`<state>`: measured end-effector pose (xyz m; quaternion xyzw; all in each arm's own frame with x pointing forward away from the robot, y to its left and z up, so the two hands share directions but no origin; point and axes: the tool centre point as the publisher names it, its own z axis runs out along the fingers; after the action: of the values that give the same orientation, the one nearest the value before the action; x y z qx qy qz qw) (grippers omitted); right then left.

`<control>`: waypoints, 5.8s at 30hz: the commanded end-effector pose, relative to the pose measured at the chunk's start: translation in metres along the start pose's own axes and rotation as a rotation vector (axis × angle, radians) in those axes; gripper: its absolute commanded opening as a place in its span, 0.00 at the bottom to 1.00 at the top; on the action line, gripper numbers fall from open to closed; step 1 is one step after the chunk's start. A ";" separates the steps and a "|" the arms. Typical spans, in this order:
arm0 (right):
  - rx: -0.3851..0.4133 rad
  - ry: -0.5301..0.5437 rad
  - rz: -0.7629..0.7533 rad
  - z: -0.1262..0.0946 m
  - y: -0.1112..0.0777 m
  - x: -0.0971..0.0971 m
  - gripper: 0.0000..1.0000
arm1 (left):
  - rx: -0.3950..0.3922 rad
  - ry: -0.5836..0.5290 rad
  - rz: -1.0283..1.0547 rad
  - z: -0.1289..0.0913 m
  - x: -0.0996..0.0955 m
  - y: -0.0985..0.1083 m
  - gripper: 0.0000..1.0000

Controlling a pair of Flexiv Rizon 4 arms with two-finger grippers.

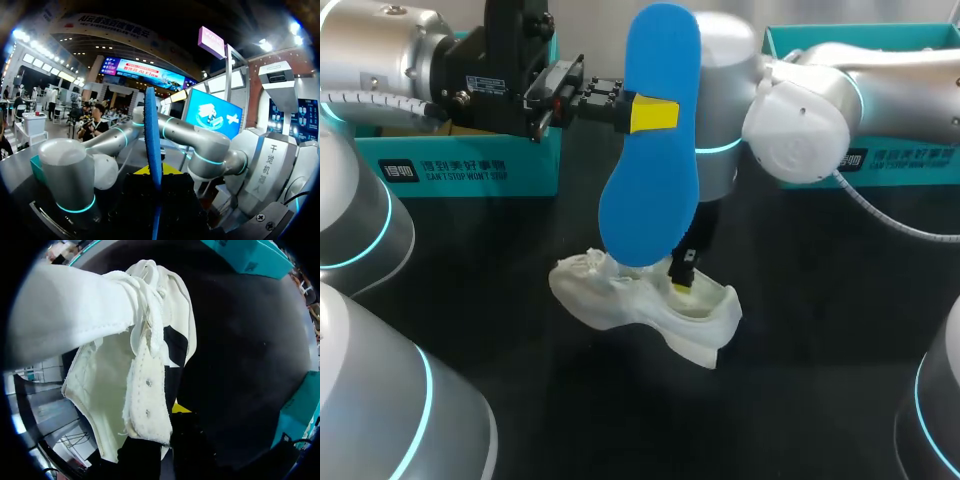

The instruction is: Take the shoe out of the shoebox, open the shoe tongue, remove and reinsert the insole, then place the shoe into the shoebox

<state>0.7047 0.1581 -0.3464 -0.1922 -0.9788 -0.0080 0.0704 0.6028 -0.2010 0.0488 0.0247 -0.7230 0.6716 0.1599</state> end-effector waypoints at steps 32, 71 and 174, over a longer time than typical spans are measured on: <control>-0.100 -0.041 0.832 -0.011 0.002 0.034 0.00 | 0.000 0.002 0.000 0.001 -0.001 0.000 0.00; -0.113 0.011 1.053 0.012 0.001 0.042 0.00 | 0.000 0.002 0.000 0.001 -0.001 0.000 0.00; -0.763 0.511 0.880 -0.136 -0.048 0.004 1.00 | 0.000 0.002 0.000 0.001 -0.001 0.000 0.00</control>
<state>0.7006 0.1092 -0.2073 -0.5857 -0.6924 -0.3624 0.2149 0.6029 -0.2010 0.0488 0.0247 -0.7230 0.6716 0.1599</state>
